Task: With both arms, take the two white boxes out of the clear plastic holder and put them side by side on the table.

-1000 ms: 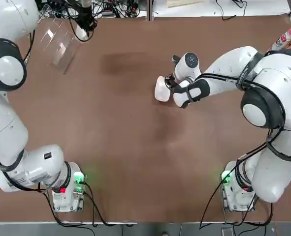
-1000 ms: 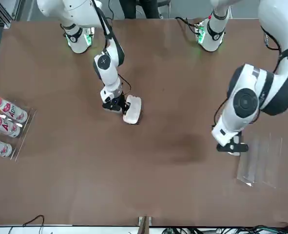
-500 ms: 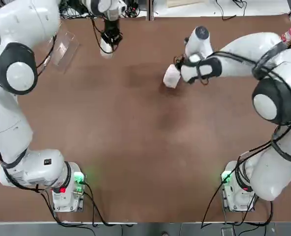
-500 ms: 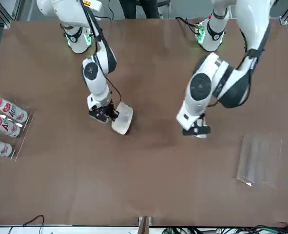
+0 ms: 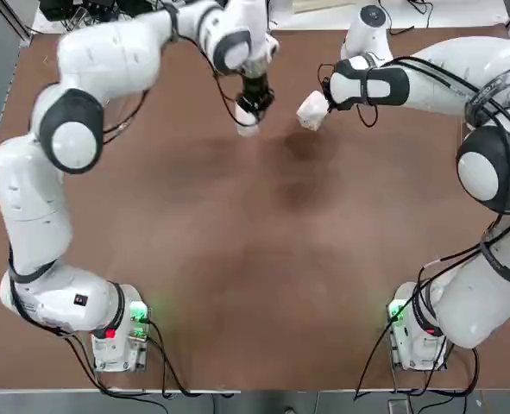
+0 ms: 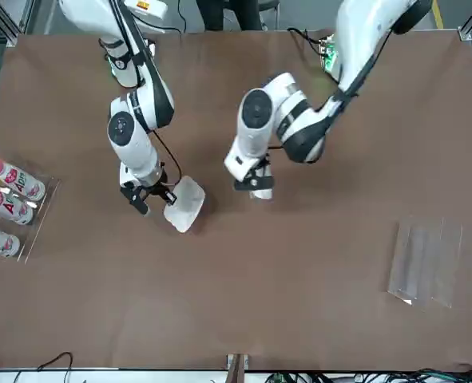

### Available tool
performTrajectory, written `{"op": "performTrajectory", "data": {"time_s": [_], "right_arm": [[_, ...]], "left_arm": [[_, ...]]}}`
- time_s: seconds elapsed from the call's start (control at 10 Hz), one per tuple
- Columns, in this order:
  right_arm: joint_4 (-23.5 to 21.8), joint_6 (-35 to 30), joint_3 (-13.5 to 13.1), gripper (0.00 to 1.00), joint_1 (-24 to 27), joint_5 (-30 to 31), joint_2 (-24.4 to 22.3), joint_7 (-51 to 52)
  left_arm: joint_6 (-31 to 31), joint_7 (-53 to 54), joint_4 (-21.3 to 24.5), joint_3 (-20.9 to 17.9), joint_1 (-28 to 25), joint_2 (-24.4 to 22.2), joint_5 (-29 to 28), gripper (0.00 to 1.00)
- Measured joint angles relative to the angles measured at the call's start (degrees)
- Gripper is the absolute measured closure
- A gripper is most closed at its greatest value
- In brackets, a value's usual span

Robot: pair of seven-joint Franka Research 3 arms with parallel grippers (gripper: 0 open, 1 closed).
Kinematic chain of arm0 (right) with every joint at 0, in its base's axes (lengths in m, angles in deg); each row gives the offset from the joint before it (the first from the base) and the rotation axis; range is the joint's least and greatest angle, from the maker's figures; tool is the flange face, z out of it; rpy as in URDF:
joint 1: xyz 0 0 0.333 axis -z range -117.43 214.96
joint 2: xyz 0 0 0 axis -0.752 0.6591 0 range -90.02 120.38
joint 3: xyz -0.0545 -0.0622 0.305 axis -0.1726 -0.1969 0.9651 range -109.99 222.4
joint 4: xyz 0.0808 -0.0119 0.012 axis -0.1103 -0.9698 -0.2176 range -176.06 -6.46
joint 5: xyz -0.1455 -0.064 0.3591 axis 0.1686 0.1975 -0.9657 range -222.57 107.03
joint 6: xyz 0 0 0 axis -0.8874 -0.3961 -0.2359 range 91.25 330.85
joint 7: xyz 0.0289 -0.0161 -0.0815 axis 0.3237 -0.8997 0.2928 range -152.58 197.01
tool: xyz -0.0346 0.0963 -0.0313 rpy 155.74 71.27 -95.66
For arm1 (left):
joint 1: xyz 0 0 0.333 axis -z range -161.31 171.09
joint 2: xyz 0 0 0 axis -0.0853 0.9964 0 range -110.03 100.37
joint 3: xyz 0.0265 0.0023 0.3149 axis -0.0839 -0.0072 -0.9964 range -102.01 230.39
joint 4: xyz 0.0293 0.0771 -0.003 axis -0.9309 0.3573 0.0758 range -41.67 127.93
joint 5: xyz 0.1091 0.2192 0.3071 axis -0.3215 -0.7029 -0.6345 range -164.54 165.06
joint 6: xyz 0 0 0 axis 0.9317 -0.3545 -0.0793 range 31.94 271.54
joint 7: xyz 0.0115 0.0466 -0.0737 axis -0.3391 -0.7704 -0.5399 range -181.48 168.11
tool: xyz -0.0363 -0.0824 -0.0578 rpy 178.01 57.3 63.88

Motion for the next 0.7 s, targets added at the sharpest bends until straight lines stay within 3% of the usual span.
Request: {"op": "performTrajectory", "data": {"time_s": [0.2, 0.4, 0.5, 0.7], "right_arm": [[0.9, -0.3, 0.0, 0.98, 2.7, -1.5, 0.0, -2.0], [1.4, -0.2, -0.1, 0.98, 4.9, -1.9, 0.1, -9.5], [1.9, 0.4, -0.2, 0.98, 5.9, -1.9, 0.1, -14.4], [2.6, 3.8, -0.3, 0.98, 7.8, -2.1, 0.5, -25.4]], "left_arm": [[7.7, -2.5, -0.7, -6.4, 8.2, 4.3, 0.0, 0.98], [12.4, -3.3, -1.9, -7.9, 11.5, 6.5, 0.0, 0.95], [13.7, -3.3, -2.2, -8.1, 12.4, 6.9, 0.0, 0.85], [14.1, -3.4, -3.4, -8.2, 12.6, 6.7, 0.0, 0.55]]}}
